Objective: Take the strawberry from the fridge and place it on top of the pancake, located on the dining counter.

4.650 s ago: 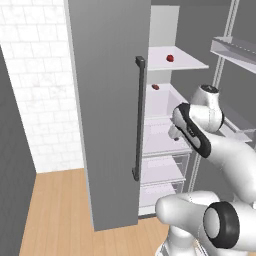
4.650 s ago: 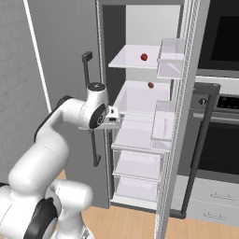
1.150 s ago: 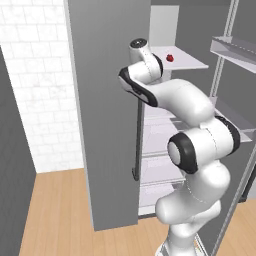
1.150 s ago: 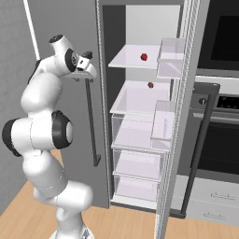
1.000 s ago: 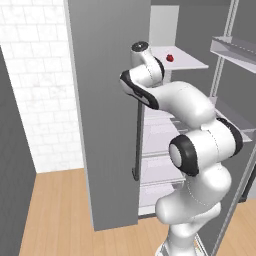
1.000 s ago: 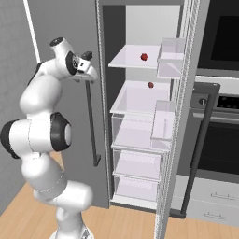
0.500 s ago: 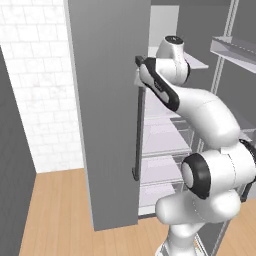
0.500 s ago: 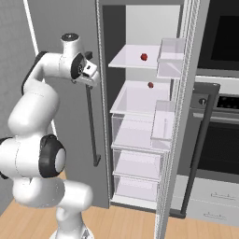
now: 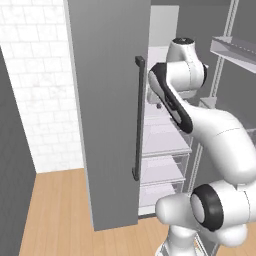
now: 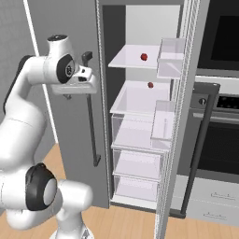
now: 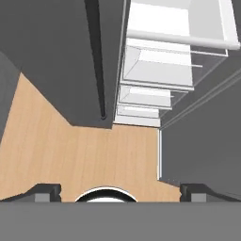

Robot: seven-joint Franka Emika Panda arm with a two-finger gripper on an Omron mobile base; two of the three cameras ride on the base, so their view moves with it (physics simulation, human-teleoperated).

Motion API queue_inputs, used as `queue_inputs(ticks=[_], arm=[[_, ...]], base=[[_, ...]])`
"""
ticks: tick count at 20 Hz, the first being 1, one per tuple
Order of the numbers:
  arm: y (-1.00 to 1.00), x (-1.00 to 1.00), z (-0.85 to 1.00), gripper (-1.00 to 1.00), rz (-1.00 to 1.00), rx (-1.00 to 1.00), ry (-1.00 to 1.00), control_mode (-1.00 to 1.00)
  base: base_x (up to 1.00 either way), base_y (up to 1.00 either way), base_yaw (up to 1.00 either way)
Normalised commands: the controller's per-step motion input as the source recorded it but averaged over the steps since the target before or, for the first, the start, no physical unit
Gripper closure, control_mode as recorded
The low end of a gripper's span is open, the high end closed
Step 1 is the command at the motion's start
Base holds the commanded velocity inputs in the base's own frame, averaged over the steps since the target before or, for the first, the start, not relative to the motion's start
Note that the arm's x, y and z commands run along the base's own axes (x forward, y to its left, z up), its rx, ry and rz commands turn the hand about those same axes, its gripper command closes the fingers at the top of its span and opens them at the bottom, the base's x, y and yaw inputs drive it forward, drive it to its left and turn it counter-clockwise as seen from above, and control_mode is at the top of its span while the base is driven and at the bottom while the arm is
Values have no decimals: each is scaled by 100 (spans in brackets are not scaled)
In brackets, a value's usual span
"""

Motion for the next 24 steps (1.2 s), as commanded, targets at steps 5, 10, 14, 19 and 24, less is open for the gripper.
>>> queue_inputs(ticks=[5,10,14,19,24], arm=[[-60,-100,-41,-100,8,-19,12,-100],[-4,-100,-14,-100,17,11,-6,-100],[0,-71,-73,-100,1,10,0,-100],[0,-3,-40,-100,-29,7,0,-100],[0,0,-11,-100,-38,21,1,-100]], base=[[0,0,0],[0,0,0],[0,0,0],[0,0,0],[0,0,0]])
